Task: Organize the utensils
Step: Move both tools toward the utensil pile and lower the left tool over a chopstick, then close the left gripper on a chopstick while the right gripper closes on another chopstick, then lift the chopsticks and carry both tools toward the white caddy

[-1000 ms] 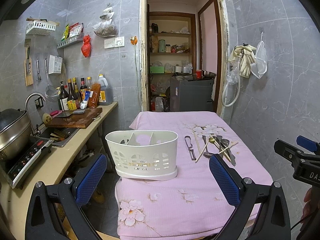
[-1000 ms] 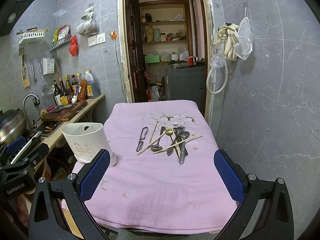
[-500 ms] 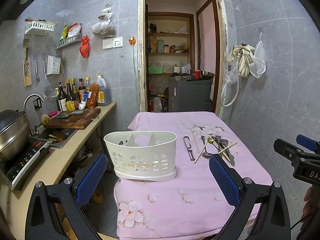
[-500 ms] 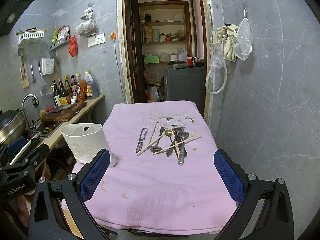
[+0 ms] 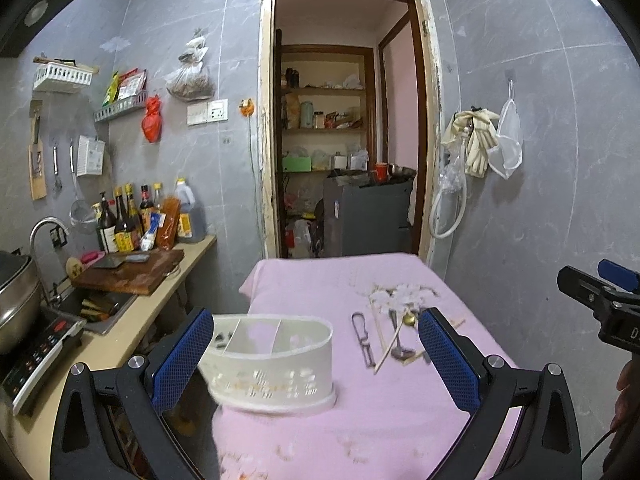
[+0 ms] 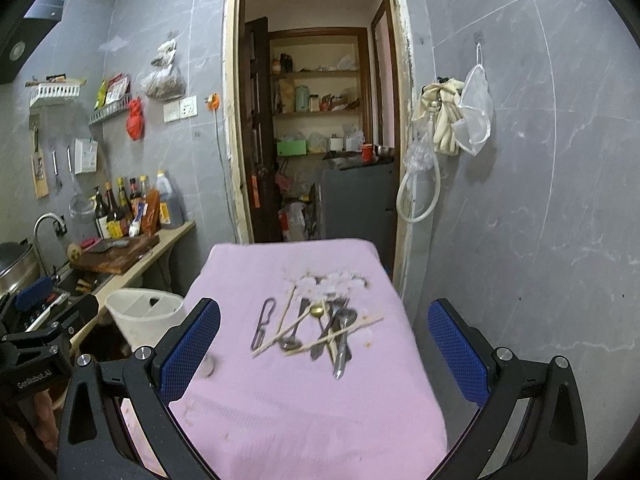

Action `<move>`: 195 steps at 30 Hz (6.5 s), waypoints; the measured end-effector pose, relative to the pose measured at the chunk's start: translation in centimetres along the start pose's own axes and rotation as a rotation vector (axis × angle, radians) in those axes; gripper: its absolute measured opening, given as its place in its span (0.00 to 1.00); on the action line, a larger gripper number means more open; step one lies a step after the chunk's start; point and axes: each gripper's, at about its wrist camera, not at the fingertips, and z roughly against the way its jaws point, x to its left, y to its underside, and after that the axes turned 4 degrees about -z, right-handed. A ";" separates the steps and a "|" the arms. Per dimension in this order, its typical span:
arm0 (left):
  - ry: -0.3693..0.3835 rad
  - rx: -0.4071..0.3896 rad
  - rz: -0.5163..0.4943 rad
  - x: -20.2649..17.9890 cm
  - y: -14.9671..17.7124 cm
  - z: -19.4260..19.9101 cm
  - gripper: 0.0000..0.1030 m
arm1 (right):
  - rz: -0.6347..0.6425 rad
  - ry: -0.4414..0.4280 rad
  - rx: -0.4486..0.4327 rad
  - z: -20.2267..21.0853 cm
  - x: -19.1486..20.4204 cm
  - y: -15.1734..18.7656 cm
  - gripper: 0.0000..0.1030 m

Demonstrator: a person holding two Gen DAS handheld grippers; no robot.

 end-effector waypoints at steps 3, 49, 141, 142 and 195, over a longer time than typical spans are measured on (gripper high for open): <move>0.003 -0.014 0.003 -0.8 -1.1 -1.7 1.00 | -0.001 -0.007 -0.013 -1.3 -0.9 -1.4 0.99; 0.063 0.523 0.070 -12.2 4.3 -35.4 0.49 | -0.285 -0.155 0.564 -34.4 -12.8 9.5 0.34; 0.132 0.251 0.370 4.9 -6.5 -17.2 0.05 | -0.208 -0.504 0.200 -20.7 0.5 -5.2 0.04; 0.114 0.236 0.372 6.7 -6.8 -16.8 0.05 | -0.205 -0.522 0.174 -20.3 1.9 -5.6 0.04; 0.063 0.206 0.251 16.8 2.1 -19.7 0.42 | -0.149 -0.450 0.111 -22.1 16.6 1.0 0.36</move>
